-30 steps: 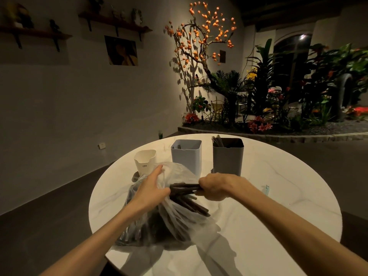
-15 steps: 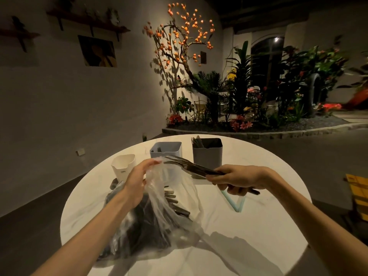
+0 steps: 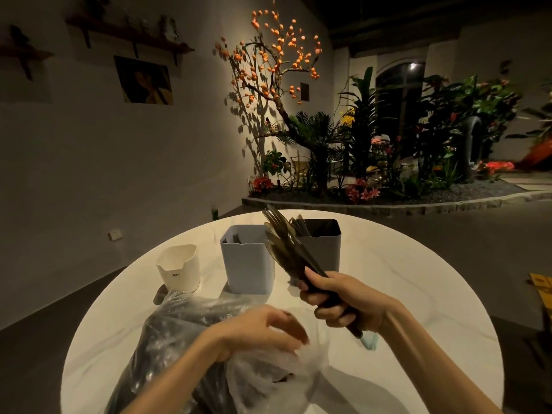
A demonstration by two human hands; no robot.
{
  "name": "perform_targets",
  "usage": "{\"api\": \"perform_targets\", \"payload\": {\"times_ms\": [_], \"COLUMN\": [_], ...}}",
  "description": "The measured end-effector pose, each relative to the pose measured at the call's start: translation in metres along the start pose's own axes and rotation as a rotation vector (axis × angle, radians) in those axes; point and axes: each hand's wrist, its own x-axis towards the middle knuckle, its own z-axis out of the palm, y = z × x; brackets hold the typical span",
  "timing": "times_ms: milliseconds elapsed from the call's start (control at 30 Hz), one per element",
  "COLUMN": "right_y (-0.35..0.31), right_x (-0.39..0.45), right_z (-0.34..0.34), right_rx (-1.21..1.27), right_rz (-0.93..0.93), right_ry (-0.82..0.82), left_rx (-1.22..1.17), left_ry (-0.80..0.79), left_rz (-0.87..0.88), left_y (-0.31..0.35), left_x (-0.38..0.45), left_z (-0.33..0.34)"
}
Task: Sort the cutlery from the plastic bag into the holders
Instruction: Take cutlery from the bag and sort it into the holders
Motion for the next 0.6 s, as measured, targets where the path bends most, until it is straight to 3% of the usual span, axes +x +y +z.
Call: {"api": "perform_targets", "payload": {"times_ms": [100,200,400,500,600], "right_y": [0.012,0.026,0.048,0.057,0.062], "right_x": [0.019,0.036,0.076,0.083,0.083], "right_z": [-0.008,-0.01,-0.001,-0.002,-0.004], "right_rx": [0.025,-0.002,-0.276,-0.421,-0.395], "right_rz": [-0.024,-0.02,-0.038,-0.05,-0.064], "right_ry": [0.07,0.133,0.314,0.363,0.367], "left_rx": [-0.553,-0.813,-0.981,-1.133,-1.084], "left_ry": [0.129,0.188,0.396,0.353,0.342], "left_rz": [0.115,0.198,0.142,0.173,0.222], "left_y": [-0.012,-0.015,-0.025,-0.043,-0.05], "left_x": [0.019,0.038,0.078,0.086,0.088], "left_z": [-0.011,-0.011,-0.014,-0.015,-0.013]}}
